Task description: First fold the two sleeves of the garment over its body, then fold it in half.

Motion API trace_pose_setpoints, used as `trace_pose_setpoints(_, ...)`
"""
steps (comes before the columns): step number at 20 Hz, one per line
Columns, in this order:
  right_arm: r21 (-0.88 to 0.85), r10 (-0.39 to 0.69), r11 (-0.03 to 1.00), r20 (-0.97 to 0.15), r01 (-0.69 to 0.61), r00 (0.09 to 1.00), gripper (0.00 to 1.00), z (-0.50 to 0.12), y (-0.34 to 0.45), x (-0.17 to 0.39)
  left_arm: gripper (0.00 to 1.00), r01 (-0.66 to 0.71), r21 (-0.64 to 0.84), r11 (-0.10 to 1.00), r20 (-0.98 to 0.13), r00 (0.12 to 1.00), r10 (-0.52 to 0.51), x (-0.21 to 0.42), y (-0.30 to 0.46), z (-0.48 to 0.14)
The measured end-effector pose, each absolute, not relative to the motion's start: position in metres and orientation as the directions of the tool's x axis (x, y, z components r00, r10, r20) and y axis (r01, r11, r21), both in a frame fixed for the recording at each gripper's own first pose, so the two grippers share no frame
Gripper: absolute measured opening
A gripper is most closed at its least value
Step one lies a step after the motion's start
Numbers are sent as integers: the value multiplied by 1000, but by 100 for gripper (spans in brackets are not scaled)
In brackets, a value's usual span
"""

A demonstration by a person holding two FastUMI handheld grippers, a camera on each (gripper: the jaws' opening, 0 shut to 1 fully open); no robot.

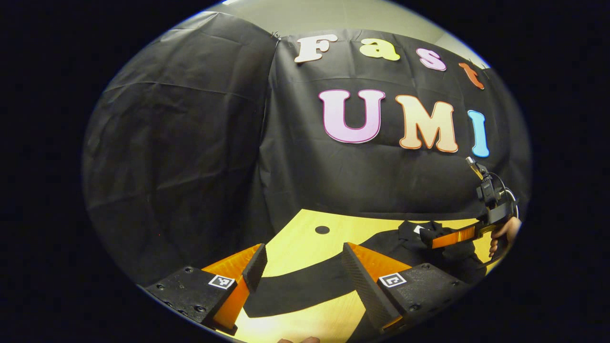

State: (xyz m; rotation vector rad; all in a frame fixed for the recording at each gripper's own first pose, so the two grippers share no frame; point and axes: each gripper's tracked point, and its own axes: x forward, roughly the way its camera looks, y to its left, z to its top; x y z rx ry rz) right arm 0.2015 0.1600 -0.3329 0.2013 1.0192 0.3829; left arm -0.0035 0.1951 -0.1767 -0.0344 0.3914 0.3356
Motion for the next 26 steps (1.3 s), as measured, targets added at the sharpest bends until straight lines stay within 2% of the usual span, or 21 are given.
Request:
trace_pose_setpoints(1,331,391,920,-794,-209,465,2,-338,163,203,96,-335,30,942,-388,864,320,-5,200,-182)
trace_pose_setpoints(3,330,382,924,-802,-193,459,5,-349,169,204,94,-352,27,936,-405,852,332,-7,210,-192)
trace_pose_setpoints(4,335,383,924,-800,-187,462,16,-348,169,205,94,-362,24,932,-415,844,339,-9,214,-197)
trace_pose_setpoints(5,341,387,922,-797,-184,463,19,-349,171,205,94,-373,21,928,-424,837,346,-11,219,-204)
trace_pose_setpoints(6,339,385,923,-795,-182,470,31,-350,171,206,96,-384,18,923,-431,830,354,-10,224,-209)
trace_pose_setpoints(7,338,384,923,-792,-182,475,29,-348,173,208,96,-399,14,917,-441,820,364,-14,229,-216)
trace_pose_setpoints(8,330,376,926,-791,-182,483,34,-348,171,207,96,-417,10,909,-452,809,376,-16,235,-222)
trace_pose_setpoints(9,329,377,926,-786,-185,489,34,-347,171,206,96,-437,5,899,-467,794,389,-18,241,-230)
trace_pose_setpoints(10,316,366,930,-785,-185,500,47,-345,169,204,94,-459,0,889,-484,777,401,-21,246,-238)
trace_pose_setpoints(12,292,351,936,-777,-194,523,72,-338,161,200,94,-502,-6,865,-521,740,426,-32,256,-256)
trace_pose_setpoints(14,259,325,946,-769,-197,550,74,-331,152,196,96,-544,-3,839,-561,696,448,-43,266,-276)
trace_pose_setpoints(17,189,274,961,-757,-204,593,100,-320,135,191,96,-605,9,796,-627,617,476,-62,279,-309)
trace_pose_setpoints(18,182,267,963,-753,-200,601,94,-317,131,188,96,-620,12,784,-646,594,480,-67,282,-318)
trace_pose_setpoints(19,167,246,968,-757,-185,605,94,-315,124,184,96,-637,27,770,-669,561,488,-75,286,-327)
trace_pose_setpoints(20,143,213,976,-768,-162,604,99,-314,116,179,96,-651,42,758,-692,528,492,-81,289,-336)
trace_pose_setpoints(21,134,197,980,-772,-148,605,94,-313,108,175,97,-655,42,754,-719,505,478,-85,285,-345)
trace_pose_setpoints(22,124,181,983,-771,-134,610,99,-313,100,171,95,-661,48,749,-744,476,468,-89,284,-351)
trace_pose_setpoints(23,115,167,986,-773,-123,613,94,-312,93,166,94,-668,55,742,-764,450,461,-93,285,-362)
trace_pose_setpoints(24,104,151,988,-773,-112,616,99,-311,84,161,95,-674,60,736,-785,424,452,-95,284,-370)
trace_pose_setpoints(26,93,127,992,-774,-86,620,99,-309,68,148,95,-680,78,729,-826,365,430,-99,275,-383)
